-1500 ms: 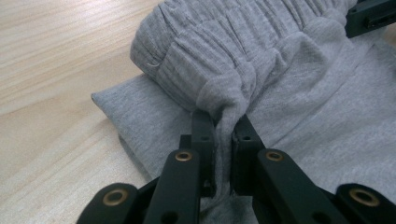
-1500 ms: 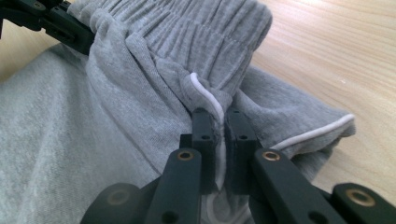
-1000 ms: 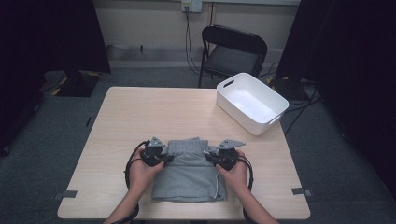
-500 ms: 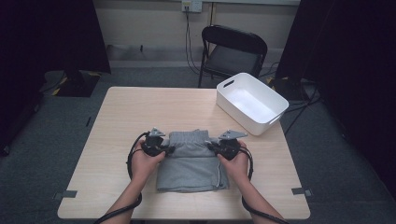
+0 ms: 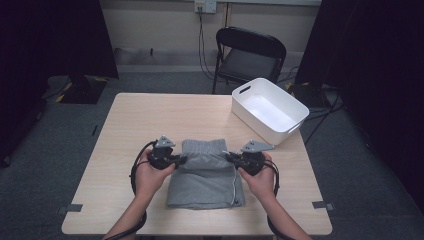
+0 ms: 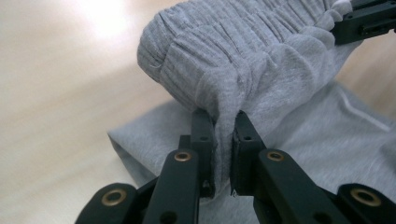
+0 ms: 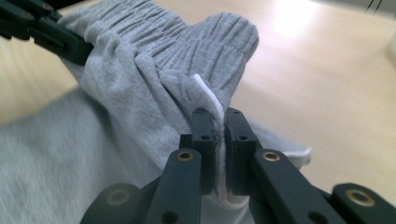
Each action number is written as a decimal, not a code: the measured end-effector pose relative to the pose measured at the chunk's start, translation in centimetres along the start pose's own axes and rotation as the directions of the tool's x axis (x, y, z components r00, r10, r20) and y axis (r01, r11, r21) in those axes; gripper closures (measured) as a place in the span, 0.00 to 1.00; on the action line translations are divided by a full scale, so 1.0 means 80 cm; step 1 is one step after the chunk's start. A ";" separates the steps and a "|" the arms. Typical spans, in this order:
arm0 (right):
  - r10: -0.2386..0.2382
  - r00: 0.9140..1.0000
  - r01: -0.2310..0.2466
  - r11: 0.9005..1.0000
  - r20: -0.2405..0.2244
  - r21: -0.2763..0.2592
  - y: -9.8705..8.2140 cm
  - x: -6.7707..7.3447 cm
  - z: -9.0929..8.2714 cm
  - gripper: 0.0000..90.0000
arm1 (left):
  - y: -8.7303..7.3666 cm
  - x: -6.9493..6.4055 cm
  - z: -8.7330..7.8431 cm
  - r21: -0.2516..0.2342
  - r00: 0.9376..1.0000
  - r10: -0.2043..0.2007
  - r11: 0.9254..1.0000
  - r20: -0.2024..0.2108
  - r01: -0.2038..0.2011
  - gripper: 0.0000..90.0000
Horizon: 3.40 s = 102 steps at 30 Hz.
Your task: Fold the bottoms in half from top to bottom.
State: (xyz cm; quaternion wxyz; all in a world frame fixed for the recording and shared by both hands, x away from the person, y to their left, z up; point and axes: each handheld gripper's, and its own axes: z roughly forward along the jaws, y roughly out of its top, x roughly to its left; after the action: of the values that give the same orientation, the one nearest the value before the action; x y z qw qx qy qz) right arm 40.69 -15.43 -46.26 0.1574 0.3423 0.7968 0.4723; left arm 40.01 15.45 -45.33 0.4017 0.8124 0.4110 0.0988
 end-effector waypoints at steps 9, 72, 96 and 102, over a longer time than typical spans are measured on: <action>0.015 0.999 -0.012 0.995 -0.028 0.098 -0.051 0.015 0.012 0.94 | -0.037 -0.001 0.023 0.079 0.999 -0.037 0.996 0.027 0.035 0.92; -0.021 0.997 0.007 0.983 0.076 0.182 -0.071 -0.004 -0.005 0.32 | 0.019 0.025 0.053 -0.067 0.988 -0.155 0.986 0.005 0.155 0.31; -0.023 0.996 0.008 0.983 0.081 0.183 -0.071 -0.003 -0.005 0.33 | 0.017 -0.006 0.016 -0.125 0.999 0.008 0.992 0.052 -0.001 0.73; -0.021 0.996 0.006 0.983 0.083 0.182 -0.071 -0.003 -0.004 0.33 | 0.000 -0.019 0.006 -0.128 0.996 0.054 0.991 0.073 -0.044 0.74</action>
State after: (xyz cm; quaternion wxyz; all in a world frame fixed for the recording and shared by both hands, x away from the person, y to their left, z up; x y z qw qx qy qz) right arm 38.41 -17.63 -50.98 0.1623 0.3696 0.8315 0.3817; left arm 39.26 14.09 -45.39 0.4650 0.7985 0.3682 0.1035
